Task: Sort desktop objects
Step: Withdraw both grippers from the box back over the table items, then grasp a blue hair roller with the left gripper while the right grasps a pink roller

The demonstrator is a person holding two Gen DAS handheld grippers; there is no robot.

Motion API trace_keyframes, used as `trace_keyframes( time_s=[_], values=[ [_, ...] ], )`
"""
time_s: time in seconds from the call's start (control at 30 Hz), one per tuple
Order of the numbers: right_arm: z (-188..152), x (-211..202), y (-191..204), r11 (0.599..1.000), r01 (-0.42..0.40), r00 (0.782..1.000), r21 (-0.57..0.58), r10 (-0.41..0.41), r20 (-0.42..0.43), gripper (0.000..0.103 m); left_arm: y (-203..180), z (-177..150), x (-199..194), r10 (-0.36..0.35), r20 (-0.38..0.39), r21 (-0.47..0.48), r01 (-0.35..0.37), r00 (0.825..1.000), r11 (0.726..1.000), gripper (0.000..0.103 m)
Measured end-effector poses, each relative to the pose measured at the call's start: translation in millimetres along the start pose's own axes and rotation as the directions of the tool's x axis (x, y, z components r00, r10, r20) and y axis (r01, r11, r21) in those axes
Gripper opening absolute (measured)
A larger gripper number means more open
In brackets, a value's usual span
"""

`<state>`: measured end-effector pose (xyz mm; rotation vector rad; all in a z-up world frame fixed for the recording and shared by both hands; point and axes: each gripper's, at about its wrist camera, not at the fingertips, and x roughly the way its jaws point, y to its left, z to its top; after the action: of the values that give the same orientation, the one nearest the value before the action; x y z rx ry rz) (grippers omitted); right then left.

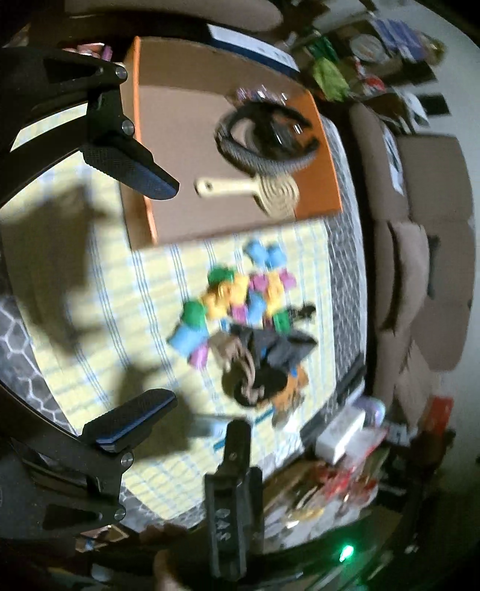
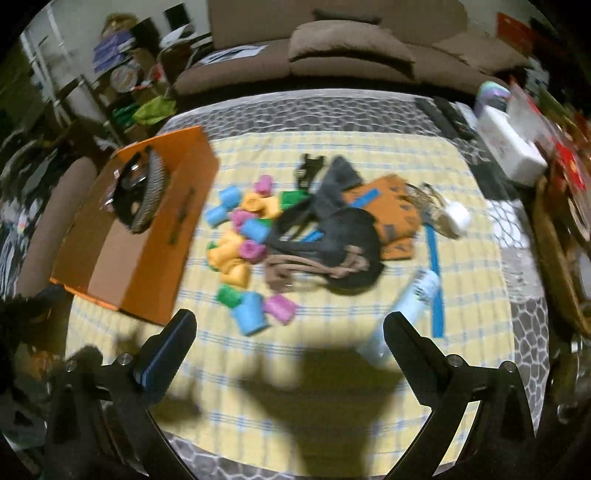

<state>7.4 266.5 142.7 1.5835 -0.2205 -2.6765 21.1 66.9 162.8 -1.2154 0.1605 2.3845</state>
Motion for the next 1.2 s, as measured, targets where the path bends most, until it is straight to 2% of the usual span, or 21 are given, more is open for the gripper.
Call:
trace_keyframes(
  time_s=[0.2, 0.3, 0.37, 0.63, 0.83, 0.9, 0.97, 1.07, 1.2],
  values=[
    [-14.3, 5.4, -29.4, 0.996, -0.049, 0.999, 0.074, 0.047, 0.018, 0.102, -39.4, -11.4, 32.3, -0.014, -0.012, 0.102, 0.015, 1.000, 0.995, 0.102],
    [-19.7, 11.6, -34.8, 0.992, -0.089, 0.996, 0.093, 0.086, 0.030, 0.100, -46.3, -15.2, 47.3, -0.017, -0.028, 0.102, 0.020, 0.999, 0.995, 0.090],
    [-21.9, 17.6, -37.5, 0.988, -0.116, 0.993, 0.104, 0.114, 0.031, 0.093, -48.6, -18.3, 58.7, -0.014, -0.044, 0.100, 0.018, 0.999, 0.995, 0.084],
    [-28.2, 47.4, -42.1, 0.979, -0.174, 0.984, 0.108, 0.176, -0.008, 0.061, -53.6, -22.6, 96.8, -0.031, -0.078, 0.105, 0.039, 0.996, 0.994, 0.074],
    [-32.6, 74.7, -40.7, 0.976, -0.192, 0.979, 0.100, 0.198, -0.053, 0.058, -48.7, -22.1, 123.9, -0.030, -0.098, 0.090, 0.039, 0.995, 0.995, 0.074],
    [-31.5, 81.9, -36.1, 0.978, -0.195, 0.978, 0.078, 0.200, -0.063, 0.058, -46.9, -22.2, 130.7, -0.029, -0.105, 0.087, 0.038, 0.994, 0.995, 0.069],
    [-30.3, 88.5, -31.0, 0.978, -0.198, 0.977, 0.063, 0.202, -0.070, 0.058, -44.7, -22.6, 138.5, -0.031, -0.118, 0.080, 0.040, 0.993, 0.996, 0.059],
    [-27.9, 99.1, -25.6, 0.978, -0.201, 0.975, 0.054, 0.205, -0.084, 0.058, -37.2, -23.2, 149.5, -0.079, -0.148, 0.016, 0.082, 0.986, 0.997, 0.047],
    [-24.6, 106.9, -23.1, 0.976, -0.210, 0.973, 0.060, 0.215, -0.086, 0.058, -24.9, -20.8, 156.3, -0.129, -0.147, -0.061, 0.121, 0.981, 0.991, 0.044]
  ],
)
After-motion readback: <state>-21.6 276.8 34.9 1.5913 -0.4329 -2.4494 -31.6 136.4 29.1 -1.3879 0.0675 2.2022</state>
